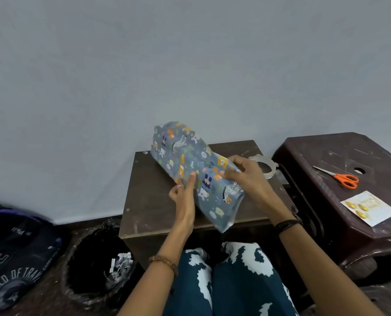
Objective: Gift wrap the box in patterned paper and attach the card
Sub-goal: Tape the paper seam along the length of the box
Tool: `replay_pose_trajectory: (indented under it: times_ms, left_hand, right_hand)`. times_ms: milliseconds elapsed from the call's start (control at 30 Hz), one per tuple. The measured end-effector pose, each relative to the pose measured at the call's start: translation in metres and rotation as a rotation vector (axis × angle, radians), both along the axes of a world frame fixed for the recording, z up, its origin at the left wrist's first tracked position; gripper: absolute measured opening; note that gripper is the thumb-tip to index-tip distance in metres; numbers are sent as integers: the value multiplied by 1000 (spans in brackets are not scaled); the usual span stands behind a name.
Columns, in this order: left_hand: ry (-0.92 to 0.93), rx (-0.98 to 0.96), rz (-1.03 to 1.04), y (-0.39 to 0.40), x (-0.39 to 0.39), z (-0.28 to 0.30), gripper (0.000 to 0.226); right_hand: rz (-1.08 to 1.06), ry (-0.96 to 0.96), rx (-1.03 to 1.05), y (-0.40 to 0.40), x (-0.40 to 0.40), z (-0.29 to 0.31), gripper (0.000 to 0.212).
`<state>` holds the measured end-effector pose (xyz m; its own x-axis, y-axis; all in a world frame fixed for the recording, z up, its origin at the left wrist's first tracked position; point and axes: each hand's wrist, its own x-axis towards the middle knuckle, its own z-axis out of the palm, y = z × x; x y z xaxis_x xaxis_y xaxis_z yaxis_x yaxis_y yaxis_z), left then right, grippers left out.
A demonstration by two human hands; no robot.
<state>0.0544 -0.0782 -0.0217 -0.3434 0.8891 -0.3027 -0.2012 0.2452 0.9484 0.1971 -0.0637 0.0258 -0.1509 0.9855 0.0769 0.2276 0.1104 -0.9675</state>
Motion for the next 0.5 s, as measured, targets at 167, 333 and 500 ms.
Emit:
replay_pose_trajectory:
  times_ms: [167, 333, 500]
  left_hand:
    - [-385, -106, -144, 13, -11, 13, 58]
    - [-272, -200, -37, 12, -20, -2, 18]
    - [-43, -294, 6, 11, -26, -21, 39]
  right_hand:
    - [44, -457, 331, -17, -21, -8, 19]
    - [230, -634, 308, -28, -25, -36, 18]
    - [145, -442, 160, -22, -20, -44, 12]
